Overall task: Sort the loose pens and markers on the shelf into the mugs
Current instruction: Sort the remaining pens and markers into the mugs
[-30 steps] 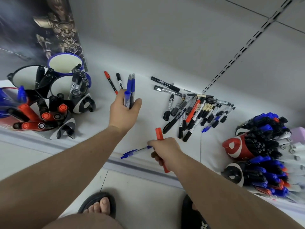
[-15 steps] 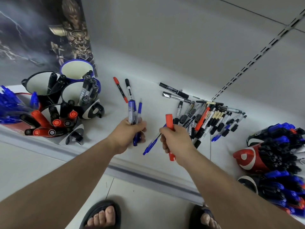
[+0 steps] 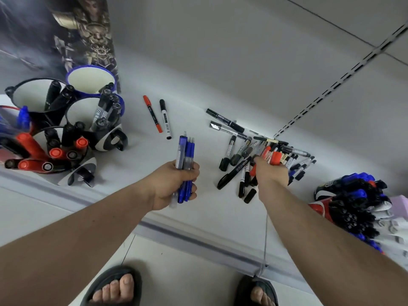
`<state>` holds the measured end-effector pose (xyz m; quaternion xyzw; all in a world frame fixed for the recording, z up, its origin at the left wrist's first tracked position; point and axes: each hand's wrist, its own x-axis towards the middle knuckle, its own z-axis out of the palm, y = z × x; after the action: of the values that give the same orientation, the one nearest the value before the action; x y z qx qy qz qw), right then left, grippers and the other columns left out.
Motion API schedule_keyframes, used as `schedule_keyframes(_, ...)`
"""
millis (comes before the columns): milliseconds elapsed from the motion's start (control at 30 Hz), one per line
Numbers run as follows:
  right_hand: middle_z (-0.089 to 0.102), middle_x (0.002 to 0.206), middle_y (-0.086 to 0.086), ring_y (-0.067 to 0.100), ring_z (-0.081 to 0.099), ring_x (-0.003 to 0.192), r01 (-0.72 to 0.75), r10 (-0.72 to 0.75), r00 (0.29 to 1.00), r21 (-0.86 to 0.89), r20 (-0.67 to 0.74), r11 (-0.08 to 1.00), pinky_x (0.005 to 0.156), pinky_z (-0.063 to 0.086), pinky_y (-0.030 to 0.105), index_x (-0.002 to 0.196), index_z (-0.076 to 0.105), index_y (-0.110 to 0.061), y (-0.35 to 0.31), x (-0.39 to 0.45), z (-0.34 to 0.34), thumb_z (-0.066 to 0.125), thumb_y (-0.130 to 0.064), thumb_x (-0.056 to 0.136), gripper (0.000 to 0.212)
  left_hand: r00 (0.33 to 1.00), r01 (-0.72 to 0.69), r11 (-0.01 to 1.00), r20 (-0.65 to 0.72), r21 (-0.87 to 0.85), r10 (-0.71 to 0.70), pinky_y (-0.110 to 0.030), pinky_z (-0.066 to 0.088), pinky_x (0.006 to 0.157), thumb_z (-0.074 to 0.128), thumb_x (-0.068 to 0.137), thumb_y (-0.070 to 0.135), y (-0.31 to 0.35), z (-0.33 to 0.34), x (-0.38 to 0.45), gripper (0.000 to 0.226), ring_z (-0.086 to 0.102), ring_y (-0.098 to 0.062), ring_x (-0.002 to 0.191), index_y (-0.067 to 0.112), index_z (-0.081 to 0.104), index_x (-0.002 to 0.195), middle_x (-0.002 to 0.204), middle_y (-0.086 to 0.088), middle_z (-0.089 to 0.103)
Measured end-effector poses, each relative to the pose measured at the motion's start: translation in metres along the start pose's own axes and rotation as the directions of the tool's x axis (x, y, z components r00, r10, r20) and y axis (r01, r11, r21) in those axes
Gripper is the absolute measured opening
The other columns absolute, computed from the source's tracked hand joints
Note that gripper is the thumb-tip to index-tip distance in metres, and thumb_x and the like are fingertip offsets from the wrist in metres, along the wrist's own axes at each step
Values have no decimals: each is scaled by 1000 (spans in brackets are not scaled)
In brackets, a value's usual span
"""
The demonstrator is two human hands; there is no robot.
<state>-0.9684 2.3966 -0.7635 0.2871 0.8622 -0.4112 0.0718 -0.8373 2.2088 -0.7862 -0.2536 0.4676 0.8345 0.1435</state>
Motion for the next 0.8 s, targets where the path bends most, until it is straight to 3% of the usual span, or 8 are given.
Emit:
schedule_keyframes(67,64,102,9,21,59,74,-84,86,996,-107,17,991,60,50,31,106,54,-7,2,26,4,75,-71,58,83,996,-22,1000,-86,-16,20,-30,52,56,61,94,6,0,-1,3,13,50,-18,54,13,53,86,68,-4,50)
schedule_keyframes(133,56,121,12,30,59,98,-145,163,985,-259,50,955,82,54,45,128,44,-13,10,55,19,67,-93,25,132,988,-33,998,-151,-44,26,-29,50,53,64,93,10,-1,-3,4,16,48,-17,52,14,51,85,68,-4,48)
schedule_keyframes(200,41,138,14,39,47,123,-113,155,985,-414,70,903,101,43,58,144,26,-20,10,58,33,61,-98,15,155,987,-34,998,-161,-56,24,-27,48,50,65,92,12,-3,-3,4,17,47,-16,51,13,50,84,68,-4,48)
schedule_keyframes(267,33,141,17,39,41,128,-37,98,991,-506,95,862,101,43,54,148,18,-17,3,42,37,69,-92,32,148,988,-37,999,-151,-39,31,-26,47,49,66,93,13,-5,-2,5,18,48,-15,50,13,50,83,66,-4,49)
schedule_keyframes(333,41,134,15,35,51,118,38,57,984,-506,170,862,93,50,48,147,20,-12,1,33,39,76,-83,43,139,989,-38,999,-144,-23,34,-26,47,50,66,93,13,-7,-1,6,19,48,-15,51,14,51,82,65,-3,49)
schedule_keyframes(433,59,115,9,29,62,98,175,-15,949,-485,316,857,79,55,39,138,33,-6,10,32,38,79,-79,42,129,989,-31,999,-144,-9,29,-27,48,51,66,93,15,-9,1,6,18,49,-16,52,14,51,84,67,-4,50)
schedule_keyframes(633,54,100,2,18,61,78,445,-130,843,-541,522,713,53,44,28,128,36,-11,32,7,22,79,-60,69,88,991,-19,1000,-136,2,19,-27,47,52,66,94,19,-14,7,5,17,49,-16,54,14,51,85,71,-5,49)
schedule_keyframes(800,45,118,3,21,55,102,579,-156,759,-544,632,607,77,54,34,135,33,-19,48,-8,20,80,-72,50,110,989,-18,999,-148,-34,12,-29,47,52,66,94,21,-19,10,1,18,50,-16,54,13,51,87,72,-5,50)
